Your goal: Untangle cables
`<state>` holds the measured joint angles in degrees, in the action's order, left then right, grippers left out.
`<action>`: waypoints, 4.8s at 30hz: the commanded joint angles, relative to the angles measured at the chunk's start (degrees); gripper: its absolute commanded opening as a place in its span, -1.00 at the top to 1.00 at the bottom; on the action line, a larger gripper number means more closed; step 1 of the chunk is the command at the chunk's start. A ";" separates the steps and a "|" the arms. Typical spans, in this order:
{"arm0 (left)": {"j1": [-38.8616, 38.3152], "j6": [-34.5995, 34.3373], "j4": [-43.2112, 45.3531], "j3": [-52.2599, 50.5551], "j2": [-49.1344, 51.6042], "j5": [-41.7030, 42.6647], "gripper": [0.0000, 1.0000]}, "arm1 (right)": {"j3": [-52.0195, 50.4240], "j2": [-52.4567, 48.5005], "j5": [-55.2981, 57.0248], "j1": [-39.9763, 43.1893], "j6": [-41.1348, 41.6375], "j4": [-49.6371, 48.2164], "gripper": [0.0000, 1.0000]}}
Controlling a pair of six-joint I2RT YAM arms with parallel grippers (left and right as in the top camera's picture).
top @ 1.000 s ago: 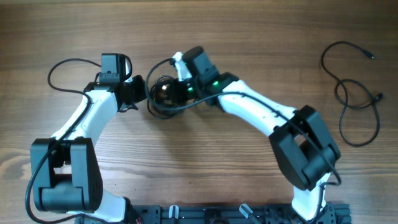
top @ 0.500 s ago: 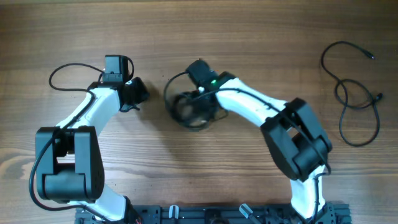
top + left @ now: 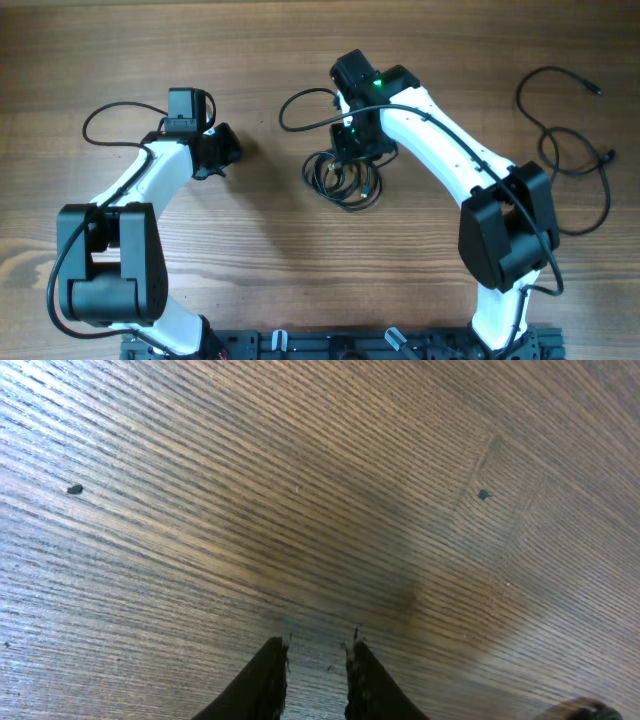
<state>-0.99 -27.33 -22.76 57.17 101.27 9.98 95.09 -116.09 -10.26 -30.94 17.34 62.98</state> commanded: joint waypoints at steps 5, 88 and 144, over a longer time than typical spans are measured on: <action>0.44 -0.13 0.66 -0.15 0.37 0.74 0.53 | 0.52 0.83 5.42 -5.73 2.16 -0.74 0.45; 4.87 21.75 7.37 -0.17 0.37 64.30 -1.00 | -15.12 14.32 -49.79 8.24 28.85 -48.76 0.91; 3.96 -17.97 8.11 -0.17 0.44 36.28 0.92 | -15.19 14.32 -59.84 9.07 23.28 -48.35 0.91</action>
<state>0.16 -57.17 -5.30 57.82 101.27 67.18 79.48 -101.73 -61.49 -23.73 41.74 15.64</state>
